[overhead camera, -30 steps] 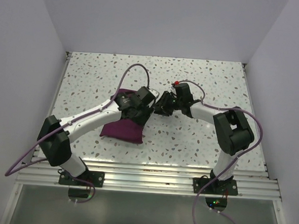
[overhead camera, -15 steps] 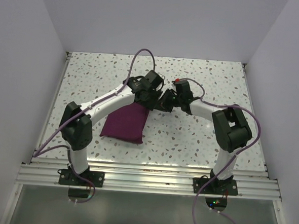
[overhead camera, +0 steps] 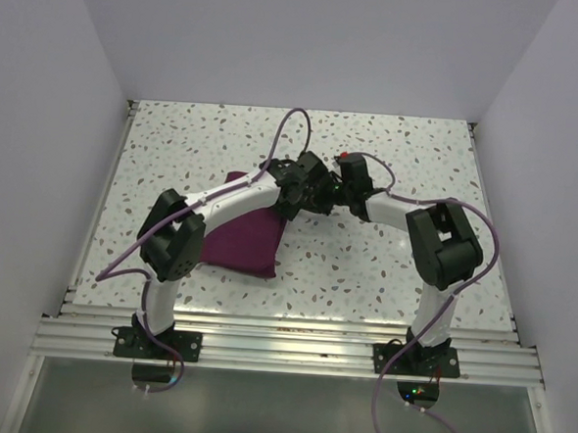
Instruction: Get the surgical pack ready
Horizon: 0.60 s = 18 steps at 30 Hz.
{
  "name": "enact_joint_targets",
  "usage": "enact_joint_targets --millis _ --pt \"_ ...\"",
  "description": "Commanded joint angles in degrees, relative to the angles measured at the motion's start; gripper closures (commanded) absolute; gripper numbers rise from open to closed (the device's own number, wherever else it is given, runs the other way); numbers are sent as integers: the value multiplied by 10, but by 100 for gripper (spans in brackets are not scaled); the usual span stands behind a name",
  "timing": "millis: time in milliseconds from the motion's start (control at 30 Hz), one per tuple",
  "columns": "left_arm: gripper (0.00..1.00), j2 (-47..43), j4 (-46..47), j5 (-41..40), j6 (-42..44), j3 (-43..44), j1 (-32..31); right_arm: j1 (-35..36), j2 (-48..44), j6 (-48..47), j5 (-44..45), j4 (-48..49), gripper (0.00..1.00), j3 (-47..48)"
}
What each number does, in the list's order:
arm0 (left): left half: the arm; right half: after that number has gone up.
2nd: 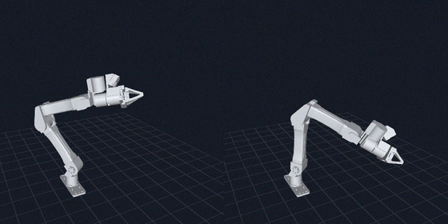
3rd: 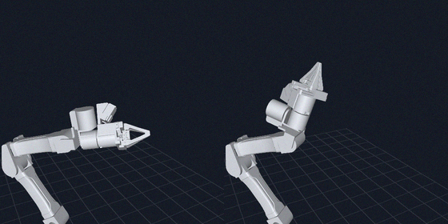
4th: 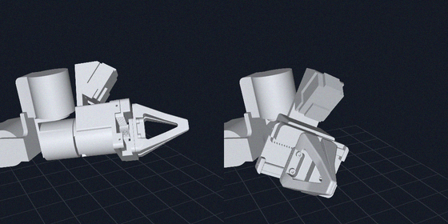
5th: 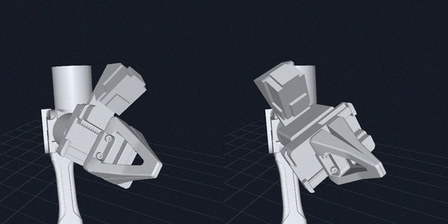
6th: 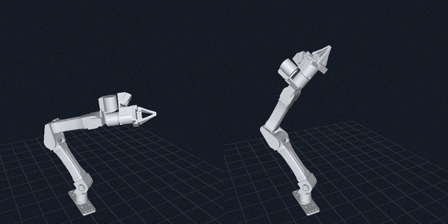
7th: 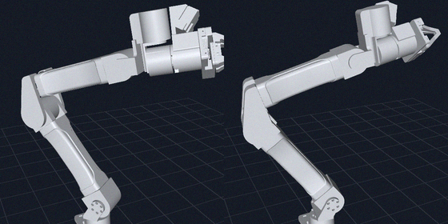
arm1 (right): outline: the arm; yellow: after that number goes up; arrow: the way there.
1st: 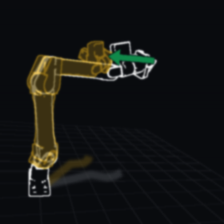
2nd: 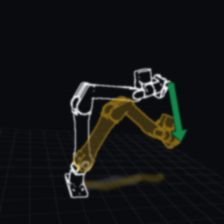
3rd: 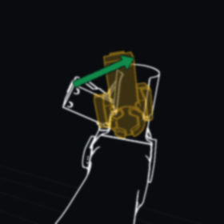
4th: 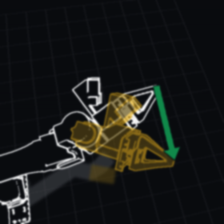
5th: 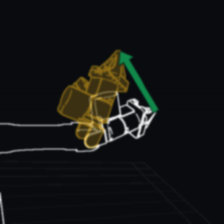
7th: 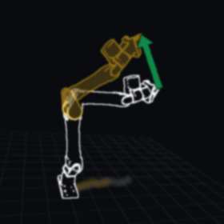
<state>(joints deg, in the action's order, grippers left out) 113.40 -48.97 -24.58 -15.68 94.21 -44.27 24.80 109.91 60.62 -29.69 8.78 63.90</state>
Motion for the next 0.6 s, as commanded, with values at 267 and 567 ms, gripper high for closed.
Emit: enact_joint_targets --millis 267,567 --pt "85 12 6 -24 25 25 11 12 29 28 -28 45 99 34" --pt "100 5 8 5 28 26 11 31 60 53 -7 60 100 54"
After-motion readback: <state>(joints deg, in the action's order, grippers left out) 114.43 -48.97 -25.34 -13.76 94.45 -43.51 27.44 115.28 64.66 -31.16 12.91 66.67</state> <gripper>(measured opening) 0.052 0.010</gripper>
